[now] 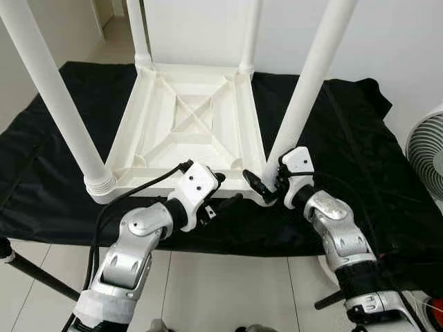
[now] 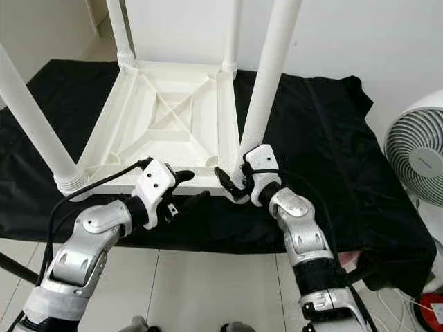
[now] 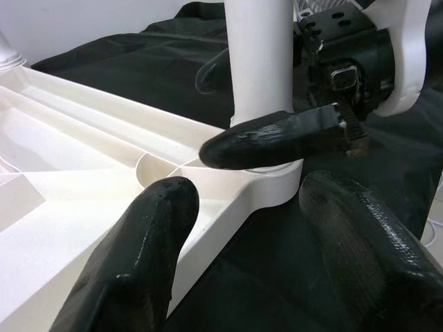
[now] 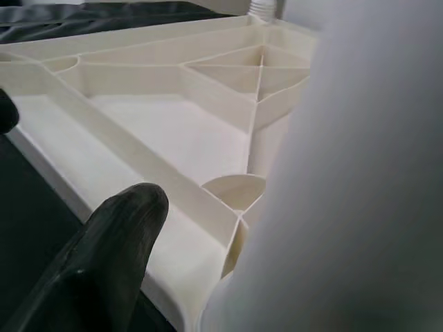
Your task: Building children table
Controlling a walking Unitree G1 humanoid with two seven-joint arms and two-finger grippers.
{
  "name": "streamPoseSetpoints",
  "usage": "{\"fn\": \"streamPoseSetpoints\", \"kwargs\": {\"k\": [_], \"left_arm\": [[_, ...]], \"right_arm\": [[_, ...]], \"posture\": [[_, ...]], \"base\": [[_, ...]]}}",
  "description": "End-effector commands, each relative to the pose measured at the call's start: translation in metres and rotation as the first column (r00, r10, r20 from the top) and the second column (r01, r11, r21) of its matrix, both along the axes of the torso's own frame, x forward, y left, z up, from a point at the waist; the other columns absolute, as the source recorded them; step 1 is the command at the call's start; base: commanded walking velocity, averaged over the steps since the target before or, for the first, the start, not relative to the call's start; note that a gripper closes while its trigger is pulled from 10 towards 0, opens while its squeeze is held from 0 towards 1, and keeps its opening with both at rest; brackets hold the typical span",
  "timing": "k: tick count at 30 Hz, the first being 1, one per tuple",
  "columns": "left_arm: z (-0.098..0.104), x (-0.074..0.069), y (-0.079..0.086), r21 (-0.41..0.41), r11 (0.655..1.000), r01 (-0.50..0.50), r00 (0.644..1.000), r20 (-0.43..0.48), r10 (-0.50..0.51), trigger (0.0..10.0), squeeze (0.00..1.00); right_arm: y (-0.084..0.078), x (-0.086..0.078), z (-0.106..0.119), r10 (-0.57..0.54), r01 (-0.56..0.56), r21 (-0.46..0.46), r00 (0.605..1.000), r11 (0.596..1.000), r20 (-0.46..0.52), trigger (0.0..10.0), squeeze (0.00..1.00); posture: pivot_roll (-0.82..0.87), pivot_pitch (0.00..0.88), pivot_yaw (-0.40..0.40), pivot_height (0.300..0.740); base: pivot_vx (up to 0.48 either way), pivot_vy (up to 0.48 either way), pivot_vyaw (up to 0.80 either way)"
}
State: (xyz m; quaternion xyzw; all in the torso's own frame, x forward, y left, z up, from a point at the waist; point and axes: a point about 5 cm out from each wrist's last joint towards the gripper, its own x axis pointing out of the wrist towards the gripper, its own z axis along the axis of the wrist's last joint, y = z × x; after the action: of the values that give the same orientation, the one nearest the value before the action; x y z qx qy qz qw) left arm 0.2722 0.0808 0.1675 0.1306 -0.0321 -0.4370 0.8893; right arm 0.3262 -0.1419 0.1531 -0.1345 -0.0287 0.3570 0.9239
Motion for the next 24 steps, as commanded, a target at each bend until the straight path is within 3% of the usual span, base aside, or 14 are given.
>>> {"fn": "streamPoseSetpoints", "kwargs": {"k": [1,4,5,6,9,10,14,22,23,24], "left_arm": [[0.002,0.006,0.003,-0.012,0.996,-0.087,0.996,0.023,0.087,10.0,0.00],[0.005,0.007,0.003,-0.013,0.996,-0.087,0.996,0.029,0.087,10.0,0.00],[0.005,0.007,0.002,-0.014,0.996,-0.086,0.996,0.031,0.087,10.0,0.00],[0.006,0.007,0.001,-0.017,0.996,-0.083,0.996,0.031,0.084,10.0,0.00],[0.006,0.007,0.001,-0.019,0.997,-0.081,0.996,0.031,0.081,10.0,0.00],[0.005,0.005,0.000,-0.012,0.998,-0.066,0.997,0.028,0.066,10.0,0.00],[0.002,0.001,-0.001,-0.001,0.999,-0.046,0.999,0.022,0.046,10.0,0.00],[0.003,0.004,0.000,-0.007,0.999,-0.050,0.998,0.022,0.050,10.0,0.00],[0.003,0.004,0.000,-0.010,0.999,-0.053,0.998,0.022,0.054,10.0,0.00],[0.004,0.005,0.000,-0.011,0.998,-0.055,0.998,0.022,0.055,10.0,0.00]], "right_arm": [[0.003,0.000,-0.005,0.057,-0.058,-0.018,0.998,0.998,-0.032,10.0,0.00],[0.001,0.000,-0.011,0.088,-0.091,-0.040,0.994,0.995,-0.069,9.6,0.00],[0.000,0.000,-0.014,0.097,-0.102,-0.056,0.992,0.993,-0.080,8.9,0.00],[-0.001,0.000,-0.017,0.109,-0.115,-0.062,0.990,0.991,-0.091,4.6,0.00],[-0.002,0.000,-0.019,0.117,-0.123,-0.064,0.988,0.990,-0.097,4.6,0.00],[-0.005,0.000,-0.022,0.121,-0.128,-0.053,0.986,0.990,-0.117,0.0,0.00],[-0.010,0.000,-0.027,0.116,-0.124,-0.049,0.985,0.991,-0.128,0.0,0.00],[-0.011,0.001,-0.023,0.022,-0.016,0.064,0.995,0.998,-0.099,0.0,0.00],[-0.010,0.001,-0.023,-0.005,0.012,0.082,0.996,0.997,-0.093,1.9,0.00],[-0.010,0.000,-0.023,-0.021,0.029,0.091,0.996,0.995,-0.089,1.9,0.00]], "posture": [[-0.09,0.017,0.000,0.740],[-0.09,0.018,-0.001,0.740],[-0.09,0.021,0.000,0.740],[-0.09,0.027,0.002,0.740],[-0.09,0.031,0.003,0.740],[-0.09,0.037,0.005,0.740],[-0.09,0.037,0.005,0.740],[-0.10,0.049,0.010,0.740],[-0.10,0.051,0.010,0.740],[-0.10,0.051,0.010,0.740]], "base": [[0.000,0.000,0.00],[0.000,0.000,0.00],[0.000,0.000,0.00],[0.000,0.000,0.00],[0.000,0.000,0.00],[0.000,0.000,0.00],[0.000,0.000,0.00],[0.000,0.000,0.00],[0.000,0.000,0.00],[0.000,0.000,0.00]]}}
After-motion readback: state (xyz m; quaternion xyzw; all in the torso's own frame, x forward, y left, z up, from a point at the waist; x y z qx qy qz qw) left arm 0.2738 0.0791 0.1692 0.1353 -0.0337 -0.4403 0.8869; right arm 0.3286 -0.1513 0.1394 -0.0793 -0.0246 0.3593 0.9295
